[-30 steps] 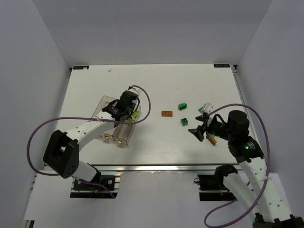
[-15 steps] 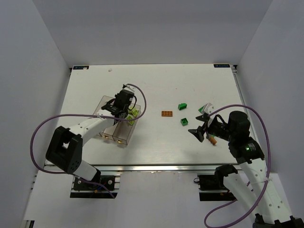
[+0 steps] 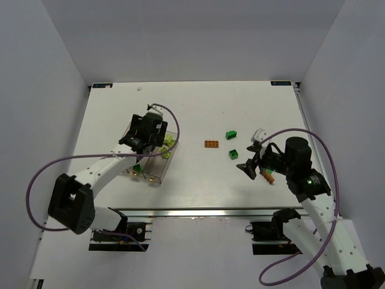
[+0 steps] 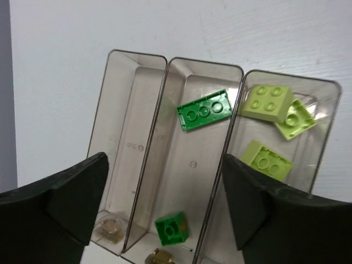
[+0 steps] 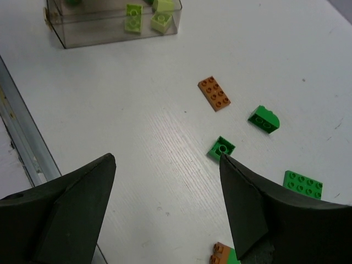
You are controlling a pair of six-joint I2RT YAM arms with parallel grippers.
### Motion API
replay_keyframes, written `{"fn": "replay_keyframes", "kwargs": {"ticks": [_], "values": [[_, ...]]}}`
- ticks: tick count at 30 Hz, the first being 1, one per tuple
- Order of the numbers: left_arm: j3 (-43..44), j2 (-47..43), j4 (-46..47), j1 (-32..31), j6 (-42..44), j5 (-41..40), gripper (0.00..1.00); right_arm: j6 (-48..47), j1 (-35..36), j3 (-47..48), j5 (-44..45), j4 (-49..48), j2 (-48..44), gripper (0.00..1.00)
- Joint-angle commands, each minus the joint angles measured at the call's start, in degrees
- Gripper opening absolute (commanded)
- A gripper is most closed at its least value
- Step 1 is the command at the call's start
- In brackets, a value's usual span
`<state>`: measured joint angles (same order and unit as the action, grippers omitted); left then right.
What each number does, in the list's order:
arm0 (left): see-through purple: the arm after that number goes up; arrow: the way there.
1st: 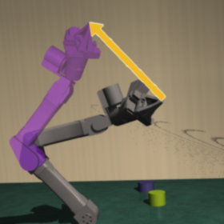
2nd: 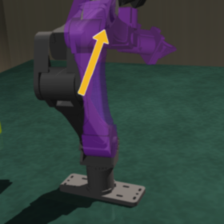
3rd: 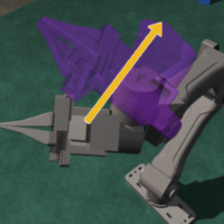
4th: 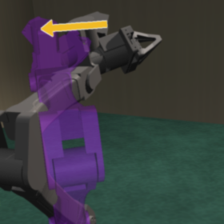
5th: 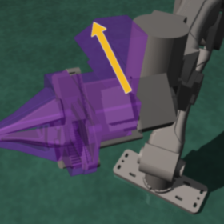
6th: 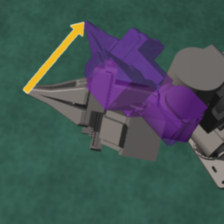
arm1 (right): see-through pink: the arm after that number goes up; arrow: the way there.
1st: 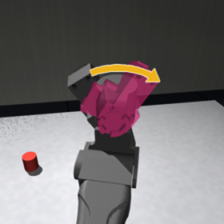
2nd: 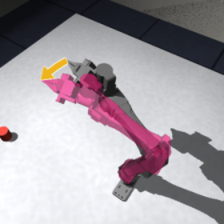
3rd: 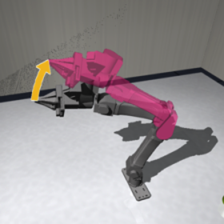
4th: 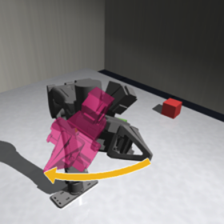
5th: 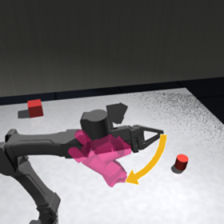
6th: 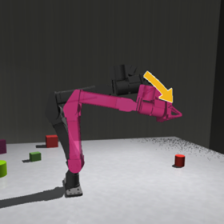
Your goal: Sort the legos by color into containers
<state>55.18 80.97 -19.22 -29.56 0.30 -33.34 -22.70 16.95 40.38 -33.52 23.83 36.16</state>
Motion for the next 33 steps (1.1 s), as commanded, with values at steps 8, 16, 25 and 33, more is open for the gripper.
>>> {"fn": "replay_keyframes", "kwargs": {"ticks": [8, 16, 25, 33], "values": [[-5.2, -23.4, 8.0, 0.3, -6.6, 14.3, 0.98, -9.9, 0.8, 14.4, 2.5, 7.5, 23.0, 0.89], [-4.9, -25.9, 8.8, 0.3, -11.5, 24.5, 0.98, -11.1, 2.5, 23.7, 12.9, 1.3, 41.2, 0.89], [-5.5, -27.7, 9.8, 0.3, -12.4, 26.7, 0.98, -13.1, 4.3, 30.5, 18.7, -1.9, 57.5, 0.89], [-5.4, -27.1, 9.9, 0.3, -12.8, 27.8, 0.98, -40.7, 4.1, 28.0, 17.1, -3.9, 61.2, 0.89]]}}
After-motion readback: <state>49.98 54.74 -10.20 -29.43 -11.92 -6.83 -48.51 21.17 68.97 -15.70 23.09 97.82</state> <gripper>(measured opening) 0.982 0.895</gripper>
